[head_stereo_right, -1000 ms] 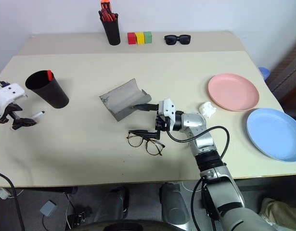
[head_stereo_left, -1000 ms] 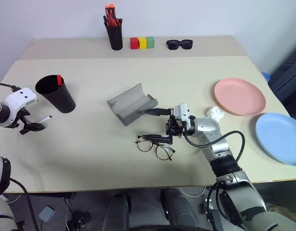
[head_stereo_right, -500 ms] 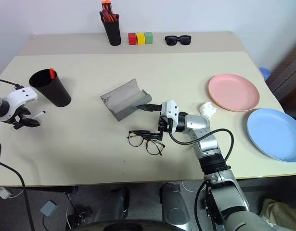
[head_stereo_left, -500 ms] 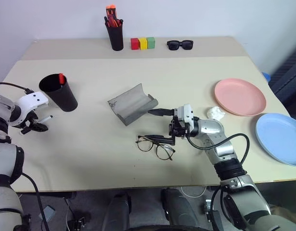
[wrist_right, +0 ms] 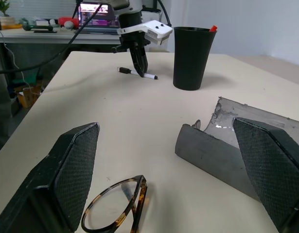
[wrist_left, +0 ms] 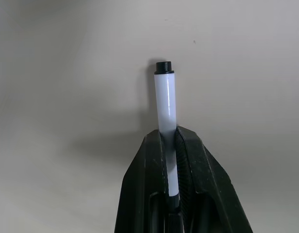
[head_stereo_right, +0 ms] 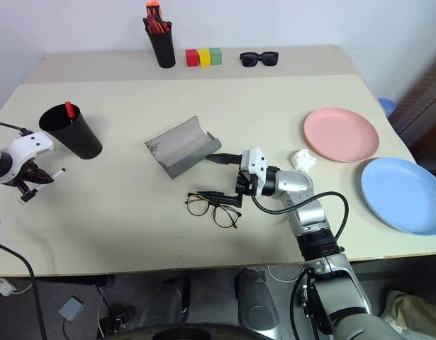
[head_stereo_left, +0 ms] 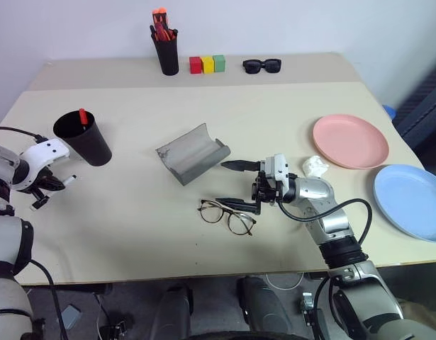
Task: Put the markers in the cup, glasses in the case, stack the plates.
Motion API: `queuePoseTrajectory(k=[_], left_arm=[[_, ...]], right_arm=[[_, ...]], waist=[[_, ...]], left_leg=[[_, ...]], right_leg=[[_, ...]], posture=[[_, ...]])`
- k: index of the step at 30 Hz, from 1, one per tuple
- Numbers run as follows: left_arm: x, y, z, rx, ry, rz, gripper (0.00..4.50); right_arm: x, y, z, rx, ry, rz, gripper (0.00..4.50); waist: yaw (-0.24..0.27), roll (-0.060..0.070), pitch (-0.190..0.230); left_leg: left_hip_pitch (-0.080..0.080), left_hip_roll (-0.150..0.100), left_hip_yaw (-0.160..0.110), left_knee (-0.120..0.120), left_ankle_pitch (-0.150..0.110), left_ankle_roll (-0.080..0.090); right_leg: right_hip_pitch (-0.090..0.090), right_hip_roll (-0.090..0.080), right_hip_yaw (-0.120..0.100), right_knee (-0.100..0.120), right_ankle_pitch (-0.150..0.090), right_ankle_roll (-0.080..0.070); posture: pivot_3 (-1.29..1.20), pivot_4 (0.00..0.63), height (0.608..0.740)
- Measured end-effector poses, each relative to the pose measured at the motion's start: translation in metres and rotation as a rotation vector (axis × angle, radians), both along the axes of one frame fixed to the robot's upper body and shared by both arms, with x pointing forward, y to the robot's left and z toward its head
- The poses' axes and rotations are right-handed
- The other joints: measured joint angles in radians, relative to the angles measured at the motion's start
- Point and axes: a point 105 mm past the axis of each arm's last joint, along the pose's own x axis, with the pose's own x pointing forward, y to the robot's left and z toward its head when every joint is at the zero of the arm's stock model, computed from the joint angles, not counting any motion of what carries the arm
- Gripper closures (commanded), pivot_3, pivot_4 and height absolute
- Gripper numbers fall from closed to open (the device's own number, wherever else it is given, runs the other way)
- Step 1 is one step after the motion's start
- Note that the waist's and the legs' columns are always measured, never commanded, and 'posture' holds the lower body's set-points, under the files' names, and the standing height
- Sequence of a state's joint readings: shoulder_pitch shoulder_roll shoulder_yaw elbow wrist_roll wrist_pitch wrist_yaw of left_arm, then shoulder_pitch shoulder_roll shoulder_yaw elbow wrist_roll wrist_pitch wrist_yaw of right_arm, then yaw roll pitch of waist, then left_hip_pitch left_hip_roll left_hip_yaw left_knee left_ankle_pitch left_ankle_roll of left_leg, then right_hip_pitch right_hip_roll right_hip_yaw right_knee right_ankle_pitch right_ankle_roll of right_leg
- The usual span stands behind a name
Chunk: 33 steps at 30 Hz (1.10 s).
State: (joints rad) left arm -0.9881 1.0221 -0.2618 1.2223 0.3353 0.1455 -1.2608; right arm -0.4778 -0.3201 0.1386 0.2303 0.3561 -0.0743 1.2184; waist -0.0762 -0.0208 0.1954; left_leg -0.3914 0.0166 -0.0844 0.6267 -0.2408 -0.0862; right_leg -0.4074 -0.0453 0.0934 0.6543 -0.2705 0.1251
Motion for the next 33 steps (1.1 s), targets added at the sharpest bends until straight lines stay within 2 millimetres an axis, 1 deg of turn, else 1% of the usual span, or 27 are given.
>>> queuePoseTrajectory(k=[2,5,8,9,10,12,13,14,16,18,19,20,22,24,26,29,33], left_arm=[[-0.007,-0.001,-0.001,-0.048,0.012,-0.019,4.42],[-0.022,-0.004,-0.003,-0.109,0.043,-0.064,4.42],[-0.045,-0.011,-0.005,-0.157,0.062,-0.127,4.42],[-0.054,-0.024,-0.005,-0.18,0.043,-0.188,4.42],[-0.054,-0.028,-0.005,-0.187,0.038,-0.205,4.42],[-0.06,-0.044,-0.001,-0.206,-0.012,-0.259,4.42],[-0.059,-0.056,0.005,-0.214,-0.068,-0.299,4.42],[-0.054,-0.073,0.013,-0.228,-0.142,-0.354,4.42],[-0.045,-0.112,0.029,-0.284,-0.294,-0.459,4.42],[-0.035,-0.153,0.049,-0.369,-0.442,-0.528,4.42],[-0.031,-0.167,0.06,-0.393,-0.507,-0.546,4.42],[-0.027,-0.175,0.07,-0.401,-0.56,-0.552,4.42],[-0.009,-0.189,0.101,-0.451,-0.754,-0.501,4.42],[0.005,-0.197,0.122,-0.496,-0.905,-0.424,4.42],[0.012,-0.197,0.131,-0.498,-0.986,-0.366,4.42],[0.028,-0.188,0.142,-0.483,-1.139,-0.195,4.42],[0.034,-0.171,0.153,-0.432,-1.283,-0.021,4.42]], right_arm=[[0.0,0.001,0.0,0.001,-0.001,0.001,0.0],[0.001,0.002,0.001,0.004,-0.001,0.006,0.0],[0.002,0.003,0.002,0.007,-0.005,0.009,0.0],[0.002,0.001,0.002,0.009,-0.007,0.004,0.0],[0.003,0.0,0.002,0.008,-0.006,0.0,0.0],[0.004,0.002,0.002,0.013,-0.008,0.003,0.0],[0.004,0.001,0.001,0.014,-0.007,0.003,0.0],[0.006,0.001,0.0,0.013,0.0,0.0,0.0],[0.007,0.001,-0.002,0.014,0.008,-0.002,0.0],[0.01,0.001,-0.002,0.015,0.01,-0.006,0.0],[0.011,0.001,-0.002,0.016,0.01,-0.007,0.0],[0.012,0.001,0.0,0.019,0.006,-0.008,0.0],[0.017,-0.004,0.001,0.031,0.009,-0.04,0.0],[0.023,-0.007,0.005,0.055,0.009,-0.069,0.0],[0.027,-0.007,0.011,0.083,0.004,-0.084,0.0],[0.033,-0.007,0.022,0.155,0.0,-0.112,0.0],[0.034,0.0,0.032,0.206,-0.006,-0.097,0.0]], waist=[[0.002,0.0,0.0],[0.004,0.0,0.0],[0.004,0.0,0.001],[0.005,0.001,0.001],[0.009,0.001,0.001],[0.014,0.0,0.001],[0.018,0.0,0.001],[0.025,0.0,0.001],[0.034,0.0,0.001],[0.037,0.0,0.001],[0.034,-0.001,0.001],[0.03,-0.001,0.001],[0.028,0.0,0.001],[0.022,0.0,0.001],[0.008,0.0,0.001],[0.004,0.0,0.001],[0.007,0.0,0.001]], left_leg=[[-0.001,0.0,0.0,0.0,0.0,0.0],[-0.001,0.0,0.0,0.0,0.0,0.0],[-0.001,0.001,0.001,0.0,0.0,0.0],[-0.001,0.001,0.001,0.0,0.0,0.0],[-0.001,0.001,0.0,0.0,0.0,0.0],[-0.001,0.001,0.0,0.001,0.0,0.0],[-0.001,0.001,0.0,0.002,0.0,0.0],[-0.001,0.001,0.0,0.003,0.0,0.0],[-0.001,0.001,0.0,0.004,0.0,0.0],[-0.001,0.001,0.0,0.005,0.0,0.0],[-0.001,0.001,0.0,0.005,0.0,0.0],[-0.001,0.001,0.0,0.005,0.0,0.0],[0.0,0.001,0.0,0.004,0.0,0.0],[0.0,0.001,-0.001,0.004,0.0,0.0],[0.0,0.001,0.0,0.004,0.0,0.0],[0.0,0.0,-0.001,0.004,0.0,0.0],[0.0,0.0,-0.001,0.004,0.0,0.0]], right_leg=[[0.0,0.0,0.0,0.0,0.0,0.0],[0.0,0.0,0.0,0.0,0.0,0.0],[-0.001,-0.001,0.001,0.0,0.0,0.0],[-0.001,-0.001,0.001,0.0,0.0,0.0],[-0.001,-0.001,0.001,0.001,0.0,0.0],[0.0,-0.001,0.0,0.001,0.0,-0.001],[0.0,-0.001,0.0,0.001,-0.001,-0.001],[0.001,-0.001,0.0,0.001,-0.001,-0.002],[0.002,-0.001,0.0,0.0,-0.002,-0.003],[0.003,-0.001,0.0,-0.001,0.0,-0.001],[0.003,0.0,0.0,-0.001,0.0,-0.001],[0.003,0.0,0.0,-0.001,0.0,-0.001],[0.002,0.0,0.0,0.0,0.0,0.0],[0.002,0.0,0.0,0.001,0.0,0.0],[0.002,-0.001,0.0,0.001,0.0,0.0],[0.001,0.0,0.0,0.001,0.0,0.0],[0.001,-0.001,0.0,0.001,0.0,0.0]], posture=[[0.0,0.15,0.74],[0.0,0.15,0.74],[0.0,0.15,0.74],[0.0,0.15,0.74],[0.0,0.15,0.74],[0.0,0.15,0.74],[0.0,0.15,0.74],[0.0,0.15,0.74],[0.0,0.15,0.74],[0.0,0.15,0.74],[0.0,0.15,0.74],[0.0,0.15,0.74],[0.0,0.15,0.74],[0.0,0.15,0.74],[0.0,0.15,0.74],[0.0,0.15,0.74],[0.0,0.15,0.74]])
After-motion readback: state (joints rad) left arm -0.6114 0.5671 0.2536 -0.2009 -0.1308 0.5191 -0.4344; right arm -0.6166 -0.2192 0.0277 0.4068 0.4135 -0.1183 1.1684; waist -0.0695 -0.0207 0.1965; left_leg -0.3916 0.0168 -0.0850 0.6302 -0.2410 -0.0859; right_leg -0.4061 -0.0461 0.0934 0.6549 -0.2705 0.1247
